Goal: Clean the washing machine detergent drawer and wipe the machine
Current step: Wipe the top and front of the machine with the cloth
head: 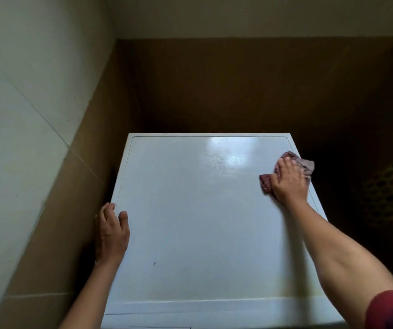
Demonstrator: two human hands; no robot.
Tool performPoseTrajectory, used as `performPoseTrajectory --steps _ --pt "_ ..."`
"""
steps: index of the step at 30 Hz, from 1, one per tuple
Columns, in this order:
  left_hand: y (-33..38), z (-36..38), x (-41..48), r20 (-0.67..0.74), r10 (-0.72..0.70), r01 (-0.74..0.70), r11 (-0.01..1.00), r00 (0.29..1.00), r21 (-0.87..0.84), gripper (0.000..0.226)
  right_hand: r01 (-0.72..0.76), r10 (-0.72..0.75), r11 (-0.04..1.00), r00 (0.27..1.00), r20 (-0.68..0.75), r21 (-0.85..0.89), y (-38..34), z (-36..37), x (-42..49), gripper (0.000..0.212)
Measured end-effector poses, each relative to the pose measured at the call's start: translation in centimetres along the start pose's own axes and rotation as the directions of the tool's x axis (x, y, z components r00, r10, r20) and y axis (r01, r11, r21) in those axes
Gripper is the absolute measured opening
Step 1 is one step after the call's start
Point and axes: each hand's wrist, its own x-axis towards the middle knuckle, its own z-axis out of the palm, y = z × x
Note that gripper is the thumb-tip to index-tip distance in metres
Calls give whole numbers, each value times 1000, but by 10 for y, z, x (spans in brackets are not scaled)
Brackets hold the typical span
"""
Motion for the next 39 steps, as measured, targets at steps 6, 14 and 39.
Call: performPoseTrajectory --steps 6,14,39 --pt "-2 -20 -32 -10 -55 54 995 998 -90 30 -278 290 949 955 -60 150 41 0 -90 75" --pt "-11 -48 -78 86 -79 91 985 993 -145 33 -406 418 905 903 -99 125 3 15 -217 80" --pt "-26 -83 -137 -91 -267 233 933 959 -275 27 853 -839 514 521 157 -83 -265 70 -359 53"
